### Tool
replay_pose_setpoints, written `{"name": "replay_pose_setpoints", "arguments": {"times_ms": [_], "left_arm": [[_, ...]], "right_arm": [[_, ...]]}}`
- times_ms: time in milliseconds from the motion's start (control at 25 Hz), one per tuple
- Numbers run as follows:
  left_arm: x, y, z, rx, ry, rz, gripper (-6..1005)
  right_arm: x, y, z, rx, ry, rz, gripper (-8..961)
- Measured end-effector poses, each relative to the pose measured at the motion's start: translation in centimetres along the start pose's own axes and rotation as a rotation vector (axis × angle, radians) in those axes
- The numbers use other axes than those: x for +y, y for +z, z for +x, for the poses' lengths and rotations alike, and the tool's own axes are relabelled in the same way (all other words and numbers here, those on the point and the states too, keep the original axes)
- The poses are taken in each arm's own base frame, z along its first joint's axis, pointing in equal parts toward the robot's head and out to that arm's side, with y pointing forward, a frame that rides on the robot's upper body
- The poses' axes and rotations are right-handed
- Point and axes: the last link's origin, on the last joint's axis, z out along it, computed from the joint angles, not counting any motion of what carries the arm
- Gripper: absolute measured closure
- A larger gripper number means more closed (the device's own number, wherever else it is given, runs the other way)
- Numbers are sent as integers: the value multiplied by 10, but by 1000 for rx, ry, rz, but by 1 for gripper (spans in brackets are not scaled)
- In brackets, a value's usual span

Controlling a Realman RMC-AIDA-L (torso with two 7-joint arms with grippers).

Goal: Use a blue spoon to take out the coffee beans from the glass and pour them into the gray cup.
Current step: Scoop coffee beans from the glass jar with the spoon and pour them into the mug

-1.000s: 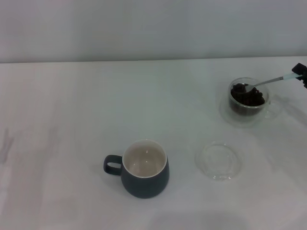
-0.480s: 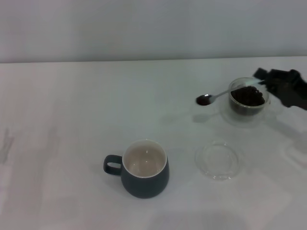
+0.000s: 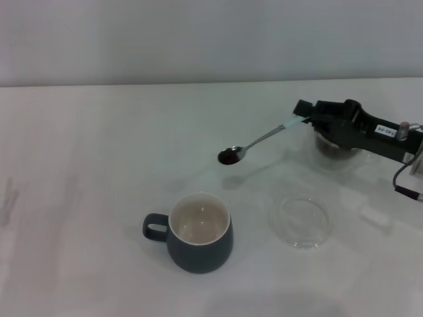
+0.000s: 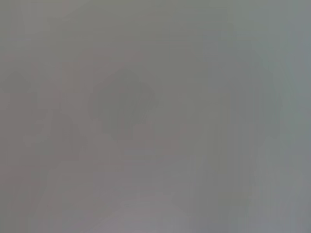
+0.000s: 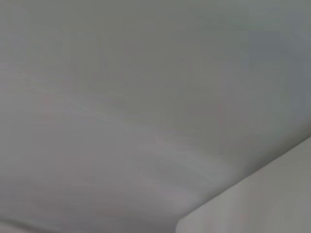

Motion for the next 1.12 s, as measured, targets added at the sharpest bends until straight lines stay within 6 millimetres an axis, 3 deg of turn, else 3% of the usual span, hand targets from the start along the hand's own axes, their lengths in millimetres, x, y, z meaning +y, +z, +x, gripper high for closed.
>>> {"name": "replay_pose_setpoints", "arguments": {"times_ms": [520,1120], "left_arm": [[1,4,0,-4,1,-5,112],[5,14,2,-1,4,-21,113]], "right_arm": [[6,21,27,130,-34,-30,805],[15,29,34,192,-285,-93,805]]}}
